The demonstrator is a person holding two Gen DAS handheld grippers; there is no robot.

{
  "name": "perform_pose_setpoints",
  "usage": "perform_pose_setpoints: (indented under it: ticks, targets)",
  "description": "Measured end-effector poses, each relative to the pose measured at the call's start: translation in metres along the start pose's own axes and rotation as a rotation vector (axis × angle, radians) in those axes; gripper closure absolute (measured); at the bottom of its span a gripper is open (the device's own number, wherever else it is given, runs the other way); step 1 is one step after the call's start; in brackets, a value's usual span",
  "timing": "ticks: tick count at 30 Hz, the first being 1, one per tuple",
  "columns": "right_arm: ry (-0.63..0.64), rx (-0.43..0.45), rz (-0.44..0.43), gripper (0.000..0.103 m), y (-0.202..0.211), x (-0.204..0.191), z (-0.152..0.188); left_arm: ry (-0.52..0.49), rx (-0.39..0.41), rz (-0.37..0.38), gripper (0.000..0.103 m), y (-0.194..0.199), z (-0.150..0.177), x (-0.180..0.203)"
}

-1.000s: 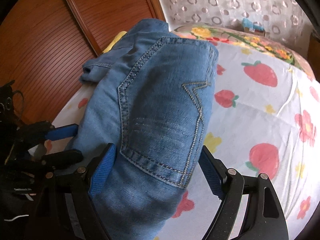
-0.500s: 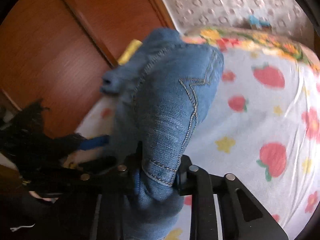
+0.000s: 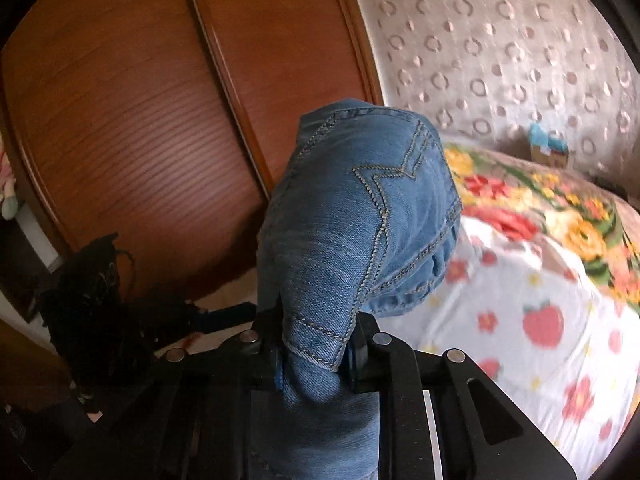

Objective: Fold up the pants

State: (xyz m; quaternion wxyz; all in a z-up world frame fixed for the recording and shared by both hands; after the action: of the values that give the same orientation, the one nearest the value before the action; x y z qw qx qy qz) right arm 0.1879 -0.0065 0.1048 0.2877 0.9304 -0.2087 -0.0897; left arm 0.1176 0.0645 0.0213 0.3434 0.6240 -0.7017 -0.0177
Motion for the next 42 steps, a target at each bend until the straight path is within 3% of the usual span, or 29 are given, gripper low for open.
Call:
perform_pose_setpoints:
  ticks: [8,12,16,17,19,22,23,25,29,31,33,34,35,36,39,42]
  targets:
    - [-0.005,0.088,-0.155,0.084,-0.067,-0.004,-0.078,0.029,0.122,-0.098,0.058,0.013,-0.084,-0.059]
    - [-0.07,0.159,-0.21,0.084,-0.109,0.02,-0.099,0.032,0.148,-0.146,0.058,-0.002,-0.12,-0.093]
    - [-0.203,0.168,-0.194,0.082,-0.171,0.074,-0.066,0.033,0.074,-0.168,0.058,-0.049,-0.12,-0.12]
    - [-0.215,0.119,-0.164,0.08,-0.189,0.088,-0.049,0.046,0.025,-0.169,0.058,-0.068,-0.113,-0.129]
    - [-0.245,-0.065,-0.088,0.08,-0.24,0.111,-0.005,0.07,-0.043,-0.178,0.058,-0.096,-0.096,-0.14]
    - [-0.253,-0.046,-0.061,0.066,-0.239,0.134,0.01,0.077,-0.119,-0.183,0.058,-0.127,-0.066,-0.151]
    - [-0.245,-0.062,-0.05,0.046,-0.236,0.138,0.011,0.074,-0.129,-0.183,0.058,-0.13,-0.061,-0.153]
    - [-0.204,-0.093,-0.016,0.037,-0.229,0.143,0.007,0.059,-0.144,-0.201,0.058,-0.137,-0.05,-0.155]
    - [-0.066,-0.086,0.072,0.036,-0.213,0.141,-0.015,0.036,-0.142,-0.217,0.058,-0.139,-0.048,-0.155]
    - [-0.025,-0.064,0.166,0.036,-0.204,0.147,-0.027,0.04,-0.15,-0.232,0.058,-0.139,-0.046,-0.158]
    - [-0.006,-0.034,0.16,0.036,-0.203,0.149,-0.04,0.038,-0.153,-0.234,0.058,-0.136,-0.045,-0.154]
    - [0.003,-0.032,0.135,0.04,-0.207,0.148,-0.044,0.036,-0.153,-0.234,0.058,-0.135,-0.044,-0.153]
    - [0.021,-0.032,0.117,0.054,-0.21,0.144,-0.046,0.033,-0.152,-0.237,0.058,-0.134,-0.043,-0.152]
    - [0.05,-0.033,0.11,0.059,-0.216,0.142,-0.05,0.03,-0.151,-0.239,0.058,-0.133,-0.042,-0.15]
    - [0.075,-0.115,0.191,0.065,-0.24,0.156,-0.04,0.027,-0.147,-0.239,0.058,-0.133,-0.039,-0.152]
    - [-0.007,-0.158,0.184,0.065,-0.248,0.174,-0.024,0.033,-0.138,-0.228,0.058,-0.132,-0.041,-0.15]
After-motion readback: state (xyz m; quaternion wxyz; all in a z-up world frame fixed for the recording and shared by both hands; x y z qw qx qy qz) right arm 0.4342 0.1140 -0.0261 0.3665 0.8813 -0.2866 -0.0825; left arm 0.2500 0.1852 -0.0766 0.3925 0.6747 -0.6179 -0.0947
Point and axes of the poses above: each gripper's, at about its wrist camera, not at the fingertips, and y roughly against the way its jaws point, x to its right, z to its underside, the point moved 6 cm from there along -y, roughly the way its jaws point, and after that the axes turned 15 degrees about y, right-handed, at the moved point
